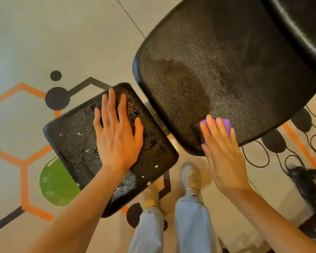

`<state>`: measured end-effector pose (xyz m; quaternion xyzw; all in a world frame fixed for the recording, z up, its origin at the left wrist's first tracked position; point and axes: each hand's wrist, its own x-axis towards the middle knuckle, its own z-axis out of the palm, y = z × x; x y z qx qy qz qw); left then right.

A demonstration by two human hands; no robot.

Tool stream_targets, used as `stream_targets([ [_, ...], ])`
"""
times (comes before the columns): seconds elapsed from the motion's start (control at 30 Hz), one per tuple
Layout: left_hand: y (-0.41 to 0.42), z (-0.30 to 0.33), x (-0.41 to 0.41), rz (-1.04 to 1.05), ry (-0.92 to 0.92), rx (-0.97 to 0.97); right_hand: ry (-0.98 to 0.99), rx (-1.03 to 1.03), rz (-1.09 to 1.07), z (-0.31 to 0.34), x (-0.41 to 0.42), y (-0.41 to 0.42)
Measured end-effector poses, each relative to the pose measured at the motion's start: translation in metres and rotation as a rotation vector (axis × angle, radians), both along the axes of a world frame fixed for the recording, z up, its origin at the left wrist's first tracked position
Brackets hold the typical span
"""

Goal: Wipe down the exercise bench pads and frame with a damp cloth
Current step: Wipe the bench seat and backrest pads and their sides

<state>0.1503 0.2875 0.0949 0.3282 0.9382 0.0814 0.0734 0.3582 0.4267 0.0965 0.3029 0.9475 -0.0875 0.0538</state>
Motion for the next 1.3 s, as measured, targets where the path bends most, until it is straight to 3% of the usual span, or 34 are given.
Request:
stream_targets([
  [0.07,0.000,0.000,-0.001,0.001,0.004,-0.004,0.011,-0.018,-0.026,-0.002,0.010,-0.006],
  [0.27,-0.002,-0.002,-0.001,-0.017,0.016,0.000,0.077,0.116,-0.244,-0.017,-0.099,0.029],
  [0.43,-0.003,-0.002,-0.001,-0.013,0.011,0.007,0.017,0.028,-0.185,-0.011,-0.027,-0.030],
  [0.5,-0.002,-0.001,-0.001,-0.009,0.006,0.010,0.007,0.042,-0.092,-0.009,-0.013,-0.014],
  [0.63,-0.002,-0.003,-0.002,-0.019,0.025,0.009,0.042,0.114,-0.340,-0.003,-0.056,0.084],
  [0.7,-0.001,-0.004,-0.001,-0.016,0.031,0.008,0.068,0.126,-0.463,-0.006,-0.055,0.060],
  [0.8,-0.001,-0.002,-0.001,-0.017,0.025,0.011,0.012,0.054,-0.310,-0.004,-0.015,-0.031],
  [0.87,-0.001,-0.001,0.000,-0.018,0.023,0.009,0.038,0.020,-0.147,-0.009,0.001,-0.022],
  [1.0,0.000,-0.001,0.000,-0.003,0.025,0.023,0.100,0.088,-0.398,-0.005,-0.023,0.067],
  [1.07,0.001,-0.001,0.001,-0.004,0.040,0.018,0.167,0.097,-0.525,-0.010,-0.030,0.046],
  [1.17,0.001,0.000,0.001,0.007,0.018,0.032,0.173,0.038,-0.331,-0.018,-0.012,-0.020],
  [1.23,0.000,0.001,0.000,0.014,0.003,0.049,0.207,0.022,-0.160,-0.024,0.003,-0.012],
  [1.3,0.000,0.003,0.000,-0.006,-0.023,0.079,0.334,0.010,-0.226,-0.025,0.004,0.027],
])
